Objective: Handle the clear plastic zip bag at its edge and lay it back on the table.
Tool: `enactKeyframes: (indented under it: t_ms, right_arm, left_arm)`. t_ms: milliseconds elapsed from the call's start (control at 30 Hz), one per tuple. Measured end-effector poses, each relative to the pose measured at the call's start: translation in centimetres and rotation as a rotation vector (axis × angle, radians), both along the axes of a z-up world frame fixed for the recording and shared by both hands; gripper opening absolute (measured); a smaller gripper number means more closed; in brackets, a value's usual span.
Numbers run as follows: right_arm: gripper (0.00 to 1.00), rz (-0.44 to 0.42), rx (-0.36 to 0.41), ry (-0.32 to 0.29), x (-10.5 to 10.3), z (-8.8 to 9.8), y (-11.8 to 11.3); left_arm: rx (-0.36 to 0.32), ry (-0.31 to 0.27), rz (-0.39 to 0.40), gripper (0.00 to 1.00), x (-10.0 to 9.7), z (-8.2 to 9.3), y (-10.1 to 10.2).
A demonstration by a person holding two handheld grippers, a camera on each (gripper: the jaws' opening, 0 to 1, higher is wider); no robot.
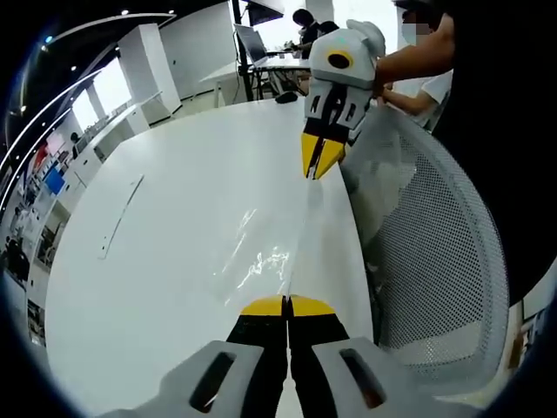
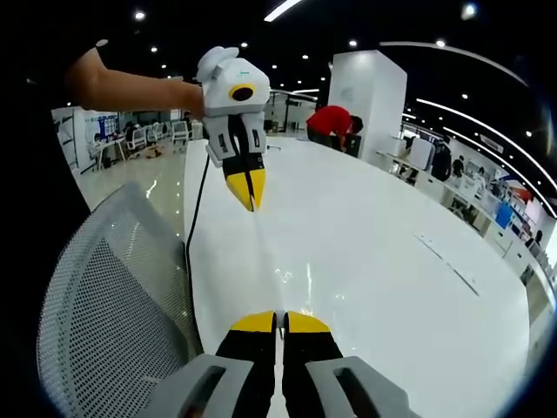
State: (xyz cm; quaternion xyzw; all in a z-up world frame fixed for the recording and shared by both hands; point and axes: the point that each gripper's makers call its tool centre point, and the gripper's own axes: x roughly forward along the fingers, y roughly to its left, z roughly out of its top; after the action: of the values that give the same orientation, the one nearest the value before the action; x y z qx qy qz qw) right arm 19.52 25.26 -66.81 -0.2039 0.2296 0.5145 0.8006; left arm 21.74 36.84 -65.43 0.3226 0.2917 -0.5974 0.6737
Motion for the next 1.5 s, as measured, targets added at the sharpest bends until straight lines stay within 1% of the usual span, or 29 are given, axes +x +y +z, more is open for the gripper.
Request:
enactKeyframes:
  t_ms: [600, 667, 733, 767, 833, 867, 900, 933, 1000, 1067, 1133, 1233, 1500]
  right_arm:
    - [0.00, 0.007, -0.002, -0.009, -0.1, 0.3, 0.1]
    - [0.00, 0.010, -0.017, 0.001, -0.1, 0.0, 0.0]
    - [0.00, -0.005, -0.022, 0.022, -0.1, -0.1, -0.2]
    - [0.00, -0.007, -0.022, 0.021, 0.0, -0.1, -0.2]
    - [0.00, -0.011, -0.017, 0.029, -0.1, 0.1, -0.4]
    - [0.00, -0.015, -0.016, 0.034, -0.2, 0.4, -0.5]
    - [0.00, -0.017, -0.015, 0.039, -0.3, 0.4, -0.5]
    - [0.01, -0.021, -0.016, 0.044, -0.3, 0.5, -0.6]
    - [0.05, -0.031, 0.002, 0.058, -0.4, 0.8, -0.5]
    - [0.05, -0.037, 0.014, 0.058, -0.4, 1.2, -0.4]
    - [0.07, -0.039, 0.017, 0.062, -0.3, 1.5, -0.4]
    - [0.08, -0.039, 0.016, 0.067, -0.3, 2.0, -0.4]
    - [0.12, -0.045, 0.020, 0.078, -0.1, 3.4, -0.5]
  left_arm:
    - [-0.005, -0.018, 0.011, 0.00, 0.2, 0.2, 0.0]
    - [0.001, -0.023, 0.004, 0.00, 0.1, 0.1, -0.2]
    - [0.004, -0.033, -0.028, 0.00, -0.2, 0.1, -0.4]
    - [0.003, -0.039, -0.033, 0.00, -0.2, 0.2, -0.5]
    - [0.004, -0.047, -0.043, 0.00, -0.3, 0.2, -0.6]
    - [0.000, -0.069, -0.062, 0.00, -0.3, 0.3, -0.8]
    - [-0.005, -0.078, -0.065, 0.00, -0.3, 0.4, -0.8]
    - [-0.013, -0.068, -0.076, 0.00, -0.6, 0.4, -1.0]
    - [-0.031, -0.068, -0.089, 0.00, -0.9, 0.6, -1.4]
    - [-0.022, -0.076, -0.101, 0.00, -1.0, 0.4, -1.6]
    - [-0.018, -0.071, -0.109, 0.00, -1.2, 0.3, -1.8]
    - [-0.021, -0.067, -0.113, 0.00, -1.3, 0.3, -2.0]
    - [-0.032, -0.095, -0.100, 0.00, -1.3, 0.8, -2.2]
